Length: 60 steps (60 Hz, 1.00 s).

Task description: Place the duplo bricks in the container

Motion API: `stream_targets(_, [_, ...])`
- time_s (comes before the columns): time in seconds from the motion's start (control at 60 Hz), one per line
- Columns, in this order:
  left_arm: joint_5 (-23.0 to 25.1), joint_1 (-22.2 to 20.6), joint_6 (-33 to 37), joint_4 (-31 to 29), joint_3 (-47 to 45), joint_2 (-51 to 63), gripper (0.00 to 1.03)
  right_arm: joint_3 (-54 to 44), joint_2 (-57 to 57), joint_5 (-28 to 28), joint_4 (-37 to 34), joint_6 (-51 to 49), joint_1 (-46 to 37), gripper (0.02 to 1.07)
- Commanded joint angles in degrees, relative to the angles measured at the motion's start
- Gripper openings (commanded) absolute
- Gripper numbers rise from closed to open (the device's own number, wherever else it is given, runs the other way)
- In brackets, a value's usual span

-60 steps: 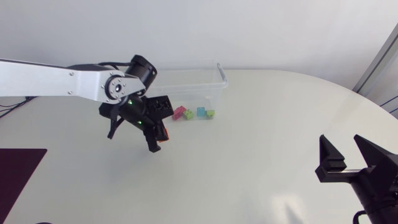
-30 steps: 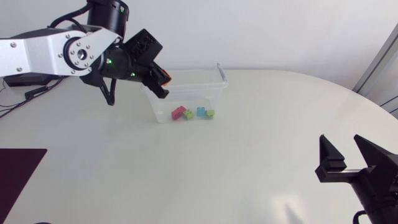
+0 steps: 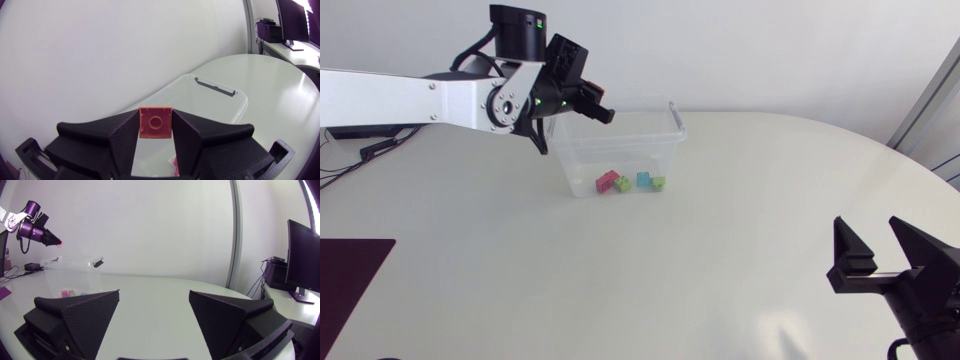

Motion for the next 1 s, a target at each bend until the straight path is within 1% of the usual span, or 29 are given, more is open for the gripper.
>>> stream_targets(0.0, [-1.65,-0.46,-1.61,1.71,2.55,3.67,0.28,-1.28,-0.43,-0.13,-0.47,-0.92,-0.31,1.03])
stream_targets(0.067, [-1.65,-0.11,-2.22,2.15,3.34,4.81,0.29,-1.28,-0.43,-0.13,-0.47,-0.92,-0.31,1.03])
stream_targets(0.1, [-1.82,-0.02,-2.57,2.41,3.6,5.17,0.33,-1.28,-0.43,-0.13,-0.38,-0.92,-0.4,1.03])
stream_targets(0.133, [-2.53,-0.02,-2.93,2.5,4.04,5.69,0.49,-1.28,-0.43,-0.13,-0.38,-0.92,-0.31,1.03])
stream_targets(0.15, [-2.79,-0.02,-2.84,2.41,4.13,5.69,0.6,-1.28,-0.43,-0.13,-0.38,-0.92,-0.31,1.03])
stream_targets(0.167, [-2.88,-0.02,-2.84,2.41,4.22,5.78,0.64,-1.28,-0.43,-0.21,-0.38,-0.92,-0.31,1.03])
stream_targets(0.183, [-3.49,-0.11,-2.84,2.5,4.22,5.78,0.87,-1.28,-0.43,-0.13,-0.38,-0.92,-0.4,1.03])
stream_targets(0.2, [-3.67,-0.11,-2.84,2.41,4.22,5.69,0.99,-1.28,-0.43,-0.13,-0.38,-0.92,-0.31,1.03])
stream_targets(0.217, [-3.76,-0.11,-2.84,2.33,4.3,5.69,1.0,-1.28,-0.43,-0.13,-0.47,-0.92,-0.31,1.03])
stream_targets(0.467, [-4.64,1.12,-2.93,0.92,4.48,2.88,1.0,-1.28,-0.43,-0.13,-0.38,-0.92,-0.4,1.03])
stream_targets(0.583, [-4.11,1.47,-3.45,-1.89,4.48,0.51,1.0,-1.28,-0.43,-0.13,-0.38,-0.92,-0.31,1.03])
stream_targets(0.667, [-1.47,2.27,-4.42,-3.74,3.34,-1.69,1.0,-1.28,-0.43,-0.13,-0.38,-0.92,-0.31,1.03])
stream_targets(0.683, [-0.24,2.79,-5.21,-4.53,2.81,-2.66,1.0,-1.28,-0.43,-0.13,-0.38,-0.92,-0.31,1.03])
stream_targets(0.767, [2.66,4.29,-6.97,-5.5,0.0,-6.17,1.0,-1.28,-0.43,-0.13,-0.38,-0.92,-0.31,1.03])
stream_targets(0.817, [3.27,4.81,-7.14,-5.5,-1.32,-7.67,1.0,-1.28,-0.43,-0.13,-0.38,-0.92,-0.31,1.03])
stream_targets(0.867, [4.5,6.13,-7.41,-5.5,-3.61,-10.22,1.0,-1.28,-0.43,-0.21,-0.38,-0.92,-0.31,1.03])
stream_targets(0.983, [5.65,8.68,-7.41,-5.14,-8.79,-16.37,1.0,-1.28,-0.43,-0.13,-0.47,-0.92,-0.4,1.03])
